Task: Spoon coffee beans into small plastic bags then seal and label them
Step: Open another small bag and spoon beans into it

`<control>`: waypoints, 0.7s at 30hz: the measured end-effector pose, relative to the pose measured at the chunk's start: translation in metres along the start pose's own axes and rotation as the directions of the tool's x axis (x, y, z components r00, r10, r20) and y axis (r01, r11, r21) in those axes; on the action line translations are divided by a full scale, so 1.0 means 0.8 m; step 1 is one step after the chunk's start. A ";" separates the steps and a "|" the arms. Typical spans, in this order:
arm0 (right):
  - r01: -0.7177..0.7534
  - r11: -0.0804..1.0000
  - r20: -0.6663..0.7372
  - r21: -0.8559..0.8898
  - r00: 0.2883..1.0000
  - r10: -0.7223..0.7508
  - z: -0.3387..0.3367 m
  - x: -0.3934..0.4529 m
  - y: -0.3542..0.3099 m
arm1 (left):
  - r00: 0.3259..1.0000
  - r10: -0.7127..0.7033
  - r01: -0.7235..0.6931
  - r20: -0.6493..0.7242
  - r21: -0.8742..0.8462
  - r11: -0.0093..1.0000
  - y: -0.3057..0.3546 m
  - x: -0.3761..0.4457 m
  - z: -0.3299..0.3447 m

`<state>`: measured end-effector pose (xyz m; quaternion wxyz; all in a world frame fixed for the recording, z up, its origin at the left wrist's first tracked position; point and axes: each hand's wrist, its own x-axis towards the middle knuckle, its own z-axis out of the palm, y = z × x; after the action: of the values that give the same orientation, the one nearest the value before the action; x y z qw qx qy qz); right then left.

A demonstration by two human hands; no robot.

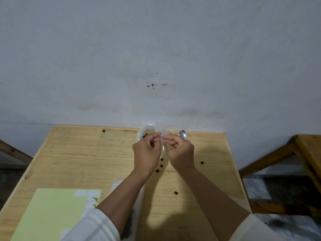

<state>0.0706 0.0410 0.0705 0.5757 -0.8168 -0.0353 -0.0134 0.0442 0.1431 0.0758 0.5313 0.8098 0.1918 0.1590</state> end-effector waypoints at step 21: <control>0.209 0.959 0.131 -0.189 0.974 -0.187 0.004 -0.002 -0.038 | 0.837 0.277 -0.354 0.472 0.081 0.932 -0.041 0.014 -0.055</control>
<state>0.0670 0.0538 0.0977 0.4828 -0.8627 -0.1475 -0.0288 0.0288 0.1956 0.0627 0.4585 0.8859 -0.0614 0.0351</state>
